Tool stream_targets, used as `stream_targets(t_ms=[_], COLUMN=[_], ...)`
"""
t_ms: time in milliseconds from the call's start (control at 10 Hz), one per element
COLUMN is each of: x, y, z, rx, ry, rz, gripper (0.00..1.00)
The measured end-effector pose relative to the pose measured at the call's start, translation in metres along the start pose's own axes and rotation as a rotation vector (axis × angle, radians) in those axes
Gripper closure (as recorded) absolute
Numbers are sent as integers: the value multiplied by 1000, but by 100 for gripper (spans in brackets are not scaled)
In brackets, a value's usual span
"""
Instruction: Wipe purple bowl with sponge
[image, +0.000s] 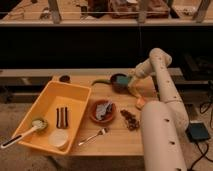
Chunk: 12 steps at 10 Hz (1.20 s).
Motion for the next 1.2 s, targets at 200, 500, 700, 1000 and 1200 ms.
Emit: stream_targets(t_ms=[200,500,700,1000,1200], x=[0,0,-2,-26,-36], y=[0,6,18,22,14], z=[0,-5,-20,-15,-5], rx=[0,61,139,159,138], ry=[0,-47,-89,-114,-86], rz=[-1,54,107,133,162], gripper=[100,100,100,100,100])
